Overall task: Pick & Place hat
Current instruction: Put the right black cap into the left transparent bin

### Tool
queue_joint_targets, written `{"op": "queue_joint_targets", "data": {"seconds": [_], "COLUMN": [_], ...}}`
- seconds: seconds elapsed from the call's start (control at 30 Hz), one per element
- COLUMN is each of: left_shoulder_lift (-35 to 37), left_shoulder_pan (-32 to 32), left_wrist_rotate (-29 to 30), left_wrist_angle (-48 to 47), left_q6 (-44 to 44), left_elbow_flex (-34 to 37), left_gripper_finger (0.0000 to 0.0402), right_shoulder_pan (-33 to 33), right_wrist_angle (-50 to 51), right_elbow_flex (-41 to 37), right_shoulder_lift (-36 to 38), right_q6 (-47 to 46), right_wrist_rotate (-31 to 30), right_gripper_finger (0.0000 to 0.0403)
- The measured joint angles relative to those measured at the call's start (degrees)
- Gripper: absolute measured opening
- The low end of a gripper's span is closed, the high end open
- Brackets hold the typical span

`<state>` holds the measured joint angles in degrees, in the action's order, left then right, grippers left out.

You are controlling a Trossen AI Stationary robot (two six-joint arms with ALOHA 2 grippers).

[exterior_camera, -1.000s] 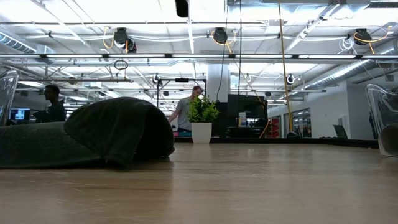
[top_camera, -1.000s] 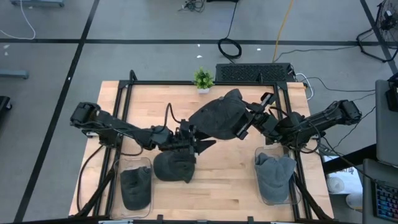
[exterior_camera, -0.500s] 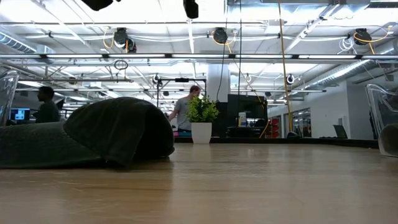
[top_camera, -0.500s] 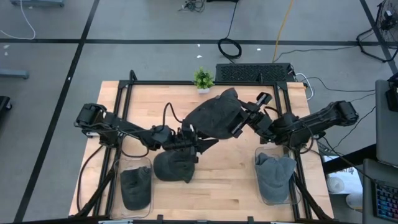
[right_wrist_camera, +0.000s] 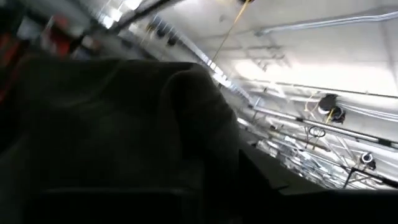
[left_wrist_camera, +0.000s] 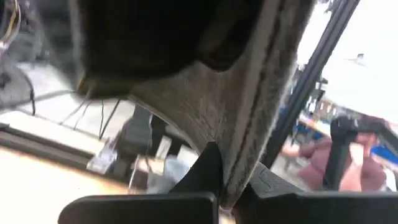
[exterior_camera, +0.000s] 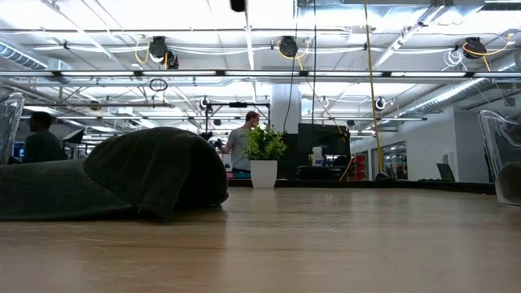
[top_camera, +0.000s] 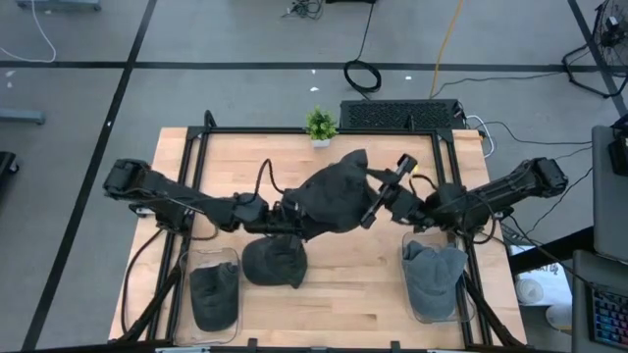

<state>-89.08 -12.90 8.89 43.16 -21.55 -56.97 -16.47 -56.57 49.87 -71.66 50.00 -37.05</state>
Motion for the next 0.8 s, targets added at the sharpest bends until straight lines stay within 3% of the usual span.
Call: {"op": "queue_joint_targets", "data": {"seconds": [0.2,0.43,0.6,0.7,0.8], "left_shoulder_lift": [13.1,27.6,34.5,34.9,34.3], "left_shoulder_pan": [-0.7,-5.3,-11.2,-18.5,-26.3], "left_wrist_rotate": [-0.1,11.0,9.8,11.3,13.6], "left_wrist_angle": [-24.0,-46.5,-66.7,-75.2,-77.2], "left_q6": [-4.9,-9.0,-22.7,-30.8,-36.9], "left_elbow_flex": [-0.1,-0.3,-0.3,-0.2,-0.2], "left_gripper_finger": [0.0009,0.0009,0.0008,0.0008,0.0008], "right_shoulder_pan": [-6.3,-14.5,-20.1,-22.6,-24.1], "right_wrist_angle": [7.9,9.6,14.5,18.8,23.1], "right_elbow_flex": [-0.2,-0.2,-0.3,-0.3,-0.3], "right_shoulder_lift": [1.0,1.9,1.9,1.9,1.9], "right_q6": [0.3,0.2,-7.5,-13.9,-19.7], "right_wrist_rotate": [-12.3,-33.8,-42.8,-42.5,-42.3], "right_gripper_finger": [0.0173,0.0292,0.0332,0.0337,0.0334]}}
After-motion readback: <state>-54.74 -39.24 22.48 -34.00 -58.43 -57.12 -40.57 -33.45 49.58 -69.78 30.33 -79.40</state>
